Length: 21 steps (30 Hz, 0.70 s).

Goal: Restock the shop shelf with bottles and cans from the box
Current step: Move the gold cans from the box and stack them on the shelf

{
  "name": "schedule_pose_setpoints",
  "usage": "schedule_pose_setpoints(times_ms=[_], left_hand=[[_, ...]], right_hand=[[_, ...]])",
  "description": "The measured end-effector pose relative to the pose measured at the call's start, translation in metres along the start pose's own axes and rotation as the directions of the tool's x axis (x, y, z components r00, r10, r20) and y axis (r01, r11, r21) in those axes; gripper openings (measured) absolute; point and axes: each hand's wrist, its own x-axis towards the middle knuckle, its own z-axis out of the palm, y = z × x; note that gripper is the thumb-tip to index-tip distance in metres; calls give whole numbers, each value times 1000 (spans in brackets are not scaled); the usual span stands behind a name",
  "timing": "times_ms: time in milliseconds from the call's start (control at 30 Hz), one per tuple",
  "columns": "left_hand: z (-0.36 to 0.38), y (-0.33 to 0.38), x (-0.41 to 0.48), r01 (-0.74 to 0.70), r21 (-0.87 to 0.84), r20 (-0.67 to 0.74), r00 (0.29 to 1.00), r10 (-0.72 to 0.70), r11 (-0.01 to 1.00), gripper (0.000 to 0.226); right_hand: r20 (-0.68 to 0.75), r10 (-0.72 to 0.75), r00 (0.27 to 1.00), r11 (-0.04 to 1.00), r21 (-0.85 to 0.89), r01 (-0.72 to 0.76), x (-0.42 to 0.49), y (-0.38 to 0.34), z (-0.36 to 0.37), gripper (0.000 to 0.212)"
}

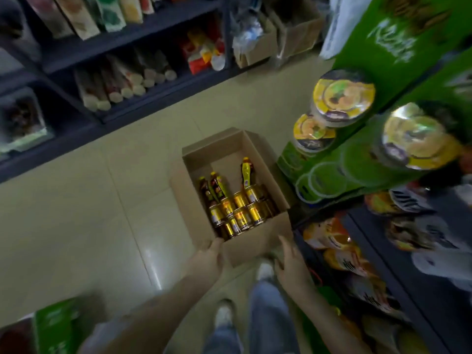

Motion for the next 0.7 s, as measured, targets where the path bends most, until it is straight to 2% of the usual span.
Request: schedule_pose_setpoints(times_ms=[200,300,400,500,633,700], left_hand=[[82,-25,110,199,-128,62,979,-192,972,54],[131,-36,175,282,-251,111,959,-262,926,64],[174,-45,235,292,-361,111,957,-270,886,69],[206,-49,277,273,-490,121,962,-246,828,75],[230,-49,306,274,-598,153,961,-228,753,85],[236,-53,313,290,-616,161,957,-243,732,85]], right_hand=[[101,22,995,997,-76,-14,129,34,55,74],[125,11,992,1000,-16,-9,205,55,99,79],[91,-24,996,1000,10,24,274,76,140,78],[115,-25,993,1000,19,23,320,92,169,82],[88,-113,990,992,-54,118,346,109,184,85],[91,-112,990,989,-88,120,349,112,185,82]])
